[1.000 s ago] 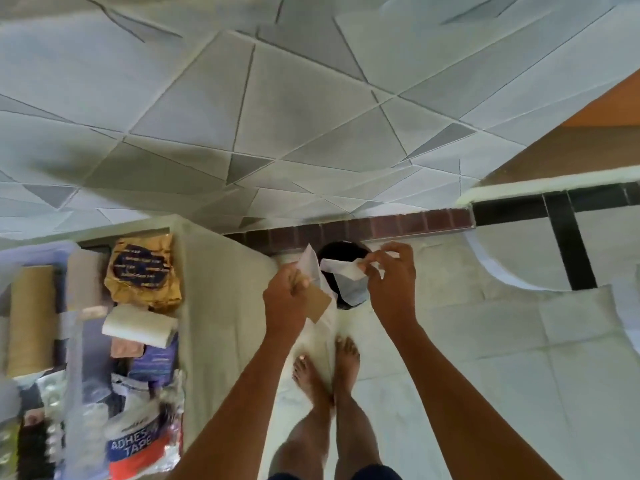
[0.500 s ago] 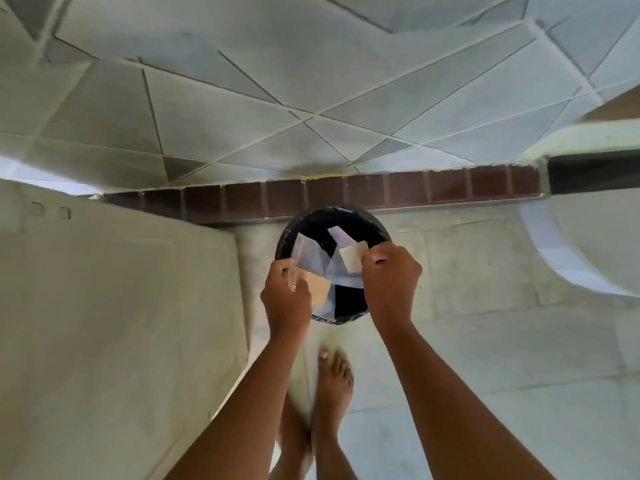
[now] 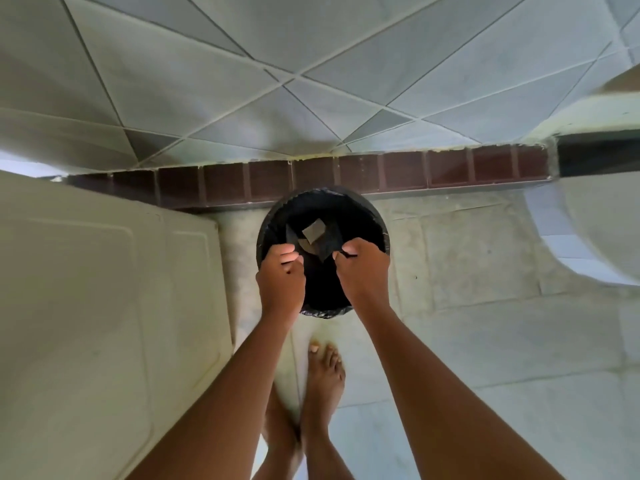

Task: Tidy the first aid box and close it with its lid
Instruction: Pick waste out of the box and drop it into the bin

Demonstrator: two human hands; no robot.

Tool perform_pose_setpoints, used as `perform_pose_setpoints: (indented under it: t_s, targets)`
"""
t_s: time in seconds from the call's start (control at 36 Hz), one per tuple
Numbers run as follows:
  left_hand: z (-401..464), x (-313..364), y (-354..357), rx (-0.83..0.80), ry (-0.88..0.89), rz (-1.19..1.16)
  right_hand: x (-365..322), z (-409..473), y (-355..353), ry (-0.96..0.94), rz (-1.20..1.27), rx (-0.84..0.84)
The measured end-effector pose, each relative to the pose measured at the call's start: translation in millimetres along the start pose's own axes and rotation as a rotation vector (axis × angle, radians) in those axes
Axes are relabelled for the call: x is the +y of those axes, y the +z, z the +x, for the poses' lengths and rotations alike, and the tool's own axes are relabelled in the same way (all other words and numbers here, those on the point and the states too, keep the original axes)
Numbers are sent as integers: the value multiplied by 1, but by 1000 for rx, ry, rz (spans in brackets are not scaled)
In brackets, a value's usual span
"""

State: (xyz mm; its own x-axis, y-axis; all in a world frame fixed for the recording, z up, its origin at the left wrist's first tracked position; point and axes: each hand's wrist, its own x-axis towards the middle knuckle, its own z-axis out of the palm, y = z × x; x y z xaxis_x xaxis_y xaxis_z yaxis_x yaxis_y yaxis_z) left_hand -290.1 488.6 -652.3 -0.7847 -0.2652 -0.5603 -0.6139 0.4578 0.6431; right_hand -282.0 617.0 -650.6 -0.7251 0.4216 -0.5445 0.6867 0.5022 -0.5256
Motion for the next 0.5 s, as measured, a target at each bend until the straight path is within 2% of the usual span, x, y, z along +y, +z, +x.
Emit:
perform_pose_setpoints:
  t_s: [0.17,0.28,0.39,0.5]
  targets:
    - [-66,71,-54,27,127,-113,-52,-61,-71,-89,96,74]
    - [-124,137,-106,60,189,-208,-95,-116,-129,-144,293,127]
    - [-184,191,-163,61,258,-275,-145,-174,-189,-187,429,120]
    - [-254,241,-228,112,292,-330,-196,-244,-250,-252,463,70]
